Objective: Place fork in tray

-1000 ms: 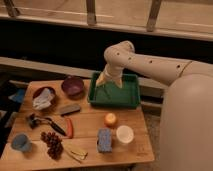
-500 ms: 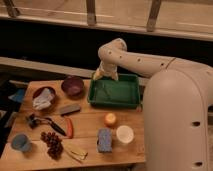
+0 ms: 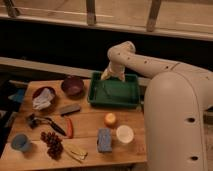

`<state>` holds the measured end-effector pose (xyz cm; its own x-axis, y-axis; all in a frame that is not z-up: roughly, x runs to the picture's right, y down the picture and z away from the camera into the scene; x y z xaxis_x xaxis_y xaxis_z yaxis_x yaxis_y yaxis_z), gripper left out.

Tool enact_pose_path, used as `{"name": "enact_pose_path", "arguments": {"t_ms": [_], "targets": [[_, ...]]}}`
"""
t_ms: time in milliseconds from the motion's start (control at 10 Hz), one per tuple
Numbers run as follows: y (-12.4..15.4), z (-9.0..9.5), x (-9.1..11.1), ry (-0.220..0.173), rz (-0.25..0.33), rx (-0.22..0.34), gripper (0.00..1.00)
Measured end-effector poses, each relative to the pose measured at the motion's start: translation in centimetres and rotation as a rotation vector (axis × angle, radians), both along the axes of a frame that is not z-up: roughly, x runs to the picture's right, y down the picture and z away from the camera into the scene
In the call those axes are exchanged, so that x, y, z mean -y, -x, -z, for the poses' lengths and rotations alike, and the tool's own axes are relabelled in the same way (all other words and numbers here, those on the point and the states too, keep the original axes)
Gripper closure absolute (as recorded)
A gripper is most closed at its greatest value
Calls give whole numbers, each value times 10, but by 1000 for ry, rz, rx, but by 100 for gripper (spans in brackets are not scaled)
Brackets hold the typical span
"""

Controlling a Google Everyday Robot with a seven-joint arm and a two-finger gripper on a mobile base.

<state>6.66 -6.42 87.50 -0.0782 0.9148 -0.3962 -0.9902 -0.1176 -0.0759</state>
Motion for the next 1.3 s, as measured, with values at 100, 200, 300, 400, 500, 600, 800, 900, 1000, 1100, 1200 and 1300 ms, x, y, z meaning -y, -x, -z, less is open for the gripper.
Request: {"name": "enact_pose_path", "arguments": {"t_ms": [100, 200, 300, 400, 500, 600, 800, 900, 1000, 1100, 1200, 1300], "targets": [[5, 0, 0, 1, 2, 6, 20], [4, 0, -1, 3, -1, 7, 20], [1, 0, -1, 3, -2, 2, 20], [3, -3, -1, 6, 1, 5, 20], [8, -10, -5, 21, 4, 17, 20], [10, -18, -10, 29, 8, 24, 20], [15, -32, -18, 45, 18, 38, 20], [16, -36, -22, 62, 30, 42, 20], [16, -42, -27, 78, 35, 44, 20], [14, -50, -36, 100, 38, 45, 20], [13, -58, -44, 118, 40, 51, 20], [15, -61, -48, 127, 41, 61, 20]]}}
